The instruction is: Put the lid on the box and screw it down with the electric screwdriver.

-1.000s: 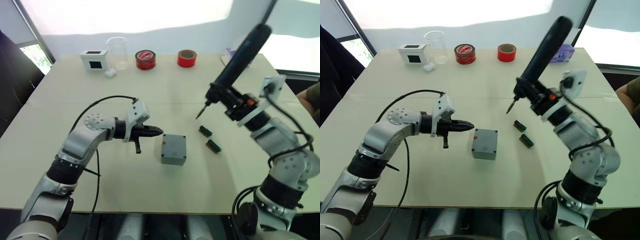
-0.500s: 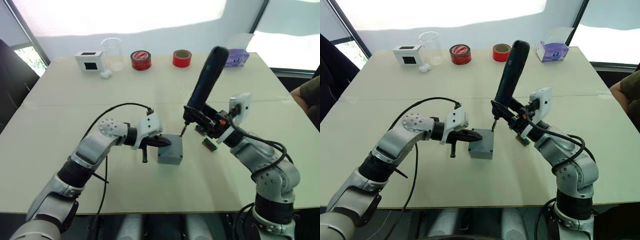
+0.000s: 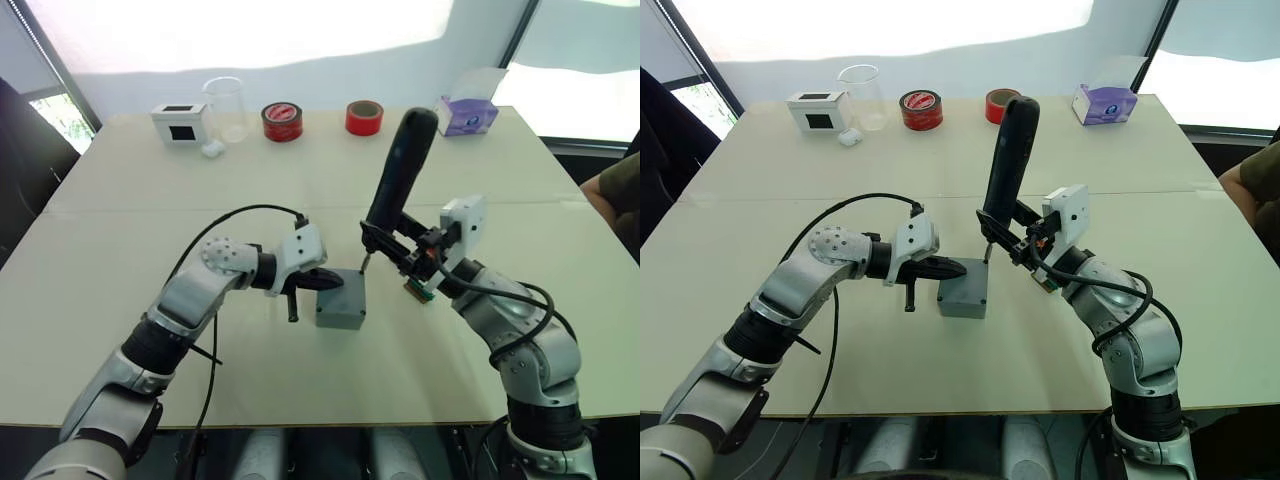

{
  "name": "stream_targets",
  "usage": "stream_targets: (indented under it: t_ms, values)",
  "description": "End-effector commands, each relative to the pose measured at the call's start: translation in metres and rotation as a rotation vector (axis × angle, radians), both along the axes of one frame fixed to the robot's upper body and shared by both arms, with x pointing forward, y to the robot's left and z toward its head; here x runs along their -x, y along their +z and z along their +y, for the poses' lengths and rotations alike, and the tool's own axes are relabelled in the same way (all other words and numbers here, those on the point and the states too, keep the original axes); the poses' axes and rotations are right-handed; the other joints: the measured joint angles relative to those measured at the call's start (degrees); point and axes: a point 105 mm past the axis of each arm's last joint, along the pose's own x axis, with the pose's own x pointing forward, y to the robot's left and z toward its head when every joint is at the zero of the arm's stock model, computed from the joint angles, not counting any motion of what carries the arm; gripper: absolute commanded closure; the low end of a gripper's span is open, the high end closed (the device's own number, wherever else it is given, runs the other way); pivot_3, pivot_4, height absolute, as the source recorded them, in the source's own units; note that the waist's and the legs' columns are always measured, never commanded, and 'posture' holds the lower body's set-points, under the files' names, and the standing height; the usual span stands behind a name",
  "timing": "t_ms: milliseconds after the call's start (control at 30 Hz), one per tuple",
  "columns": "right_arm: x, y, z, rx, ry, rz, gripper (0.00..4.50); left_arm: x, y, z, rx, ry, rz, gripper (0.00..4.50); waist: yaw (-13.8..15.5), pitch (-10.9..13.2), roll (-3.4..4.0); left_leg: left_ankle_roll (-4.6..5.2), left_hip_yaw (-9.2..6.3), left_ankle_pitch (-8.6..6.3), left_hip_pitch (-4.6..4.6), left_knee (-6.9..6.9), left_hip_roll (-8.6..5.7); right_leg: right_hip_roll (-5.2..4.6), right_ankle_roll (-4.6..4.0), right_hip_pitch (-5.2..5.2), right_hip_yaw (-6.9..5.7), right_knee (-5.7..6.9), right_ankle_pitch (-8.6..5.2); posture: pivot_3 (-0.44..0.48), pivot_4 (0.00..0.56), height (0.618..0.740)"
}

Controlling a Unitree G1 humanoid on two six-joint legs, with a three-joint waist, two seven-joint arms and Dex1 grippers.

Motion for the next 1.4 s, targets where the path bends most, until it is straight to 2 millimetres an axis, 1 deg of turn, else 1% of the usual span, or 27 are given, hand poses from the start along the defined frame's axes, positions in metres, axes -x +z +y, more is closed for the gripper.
stream_targets:
  t_ms: [33, 67, 100, 133, 200, 267, 467, 800, 1133, 1400]
  values:
    - [0.002, -0.022, 0.008, 0.09, 0.017, 0.055, 2.72, 0.003, -0.008, 0.002, -0.036, 0.001, 0.008, 4.5, 0.0, 0.0, -0.04, 0.0, 0.0, 0.0, 0.02, 0.0, 0.0, 0.0, 0.0, 0.02, 0.0, 0.0, 0.0, 0.0, 0.15, 0.74]
    - [0.001, -0.034, 0.009, 0.131, 0.008, 0.096, 2.72, 0.004, -0.01, 0.002, -0.046, -0.004, 0.009, 4.5, 0.0, 0.0, -0.05, 0.0, 0.0, 0.0, 0.03, 0.0, 0.01, 0.0, 0.0, 0.02, 0.0, -0.01, 0.0, 0.0, 0.15, 0.74]
    - [0.0, -0.044, 0.011, 0.124, 0.01, 0.157, 2.72, 0.005, -0.013, 0.002, -0.051, -0.007, 0.015, 4.5, -0.1, -0.1, -0.09, 0.0, 0.0, 0.0, 0.07, 0.0, 0.01, 0.0, 0.0, 0.05, 0.0, -0.01, -0.01, 0.0, 0.15, 0.74]
    - [-0.001, -0.05, 0.012, 0.113, 0.012, 0.196, 2.72, 0.006, -0.014, 0.002, -0.053, -0.008, 0.019, 4.5, -0.1, -0.2, -0.19, 0.02, 0.0, -0.01, 0.21, -0.03, 0.01, 0.0, -0.02, 0.17, 0.01, -0.02, -0.02, 0.0, 0.15, 0.74]
    - [-0.001, -0.048, 0.017, 0.07, 0.03, 0.21, 2.72, 0.005, -0.014, 0.003, -0.05, -0.003, 0.026, 4.5, -0.1, -0.4, -0.51, 0.06, 0.0, -0.04, 0.58, -0.14, 0.04, 0.01, -0.05, 0.51, 0.01, -0.04, -0.15, 0.0, 0.15, 0.74]
    - [-0.004, -0.05, 0.017, 0.087, 0.02, 0.203, 2.72, 0.006, -0.015, 0.004, -0.049, -0.001, 0.033, 4.5, 0.0, -0.5, -0.61, 0.13, -0.04, -0.11, 0.9, -0.2, 0.06, 0.01, -0.08, 0.88, -0.03, -0.12, -0.23, 0.0, 0.15, 0.74]
    - [-0.008, -0.059, 0.014, 0.124, 0.002, 0.213, 2.72, 0.007, -0.017, 0.007, -0.048, 0.006, 0.048, 4.5, 0.0, -0.8, -0.69, 0.14, -0.07, -0.12, 0.92, -0.24, 0.08, 0.01, -0.08, 0.91, -0.03, -0.22, -0.23, 0.0, 0.15, 0.74]
    - [-0.004, -0.067, 0.016, 0.141, 0.008, 0.206, 2.72, 0.009, -0.019, 0.005, -0.034, 0.012, 0.059, 4.5, 0.0, -1.1, -0.77, 0.13, -0.16, -0.12, 0.93, -0.29, 0.08, 0.0, -0.08, 1.0, -0.1, -0.39, -0.23, 0.0, 0.15, 0.74]
    - [-0.002, -0.066, 0.009, 0.127, -0.015, 0.202, 2.72, 0.009, -0.021, 0.002, -0.03, 0.008, 0.062, 4.5, 0.1, -1.6, -0.87, 0.13, -0.18, -0.12, 1.12, -0.71, 0.08, -0.06, -0.09, 1.18, -0.11, -0.73, -0.22, 0.0, 0.15, 0.74]
    - [-0.004, -0.065, 0.008, 0.129, -0.02, 0.193, 2.72, 0.007, -0.02, 0.001, -0.026, 0.006, 0.058, 4.5, 0.1, -1.7, -0.89, 0.12, -0.18, -0.12, 1.24, -0.91, 0.07, -0.22, -0.11, 1.24, -0.09, -0.82, -0.23, 0.0, 0.15, 0.74]
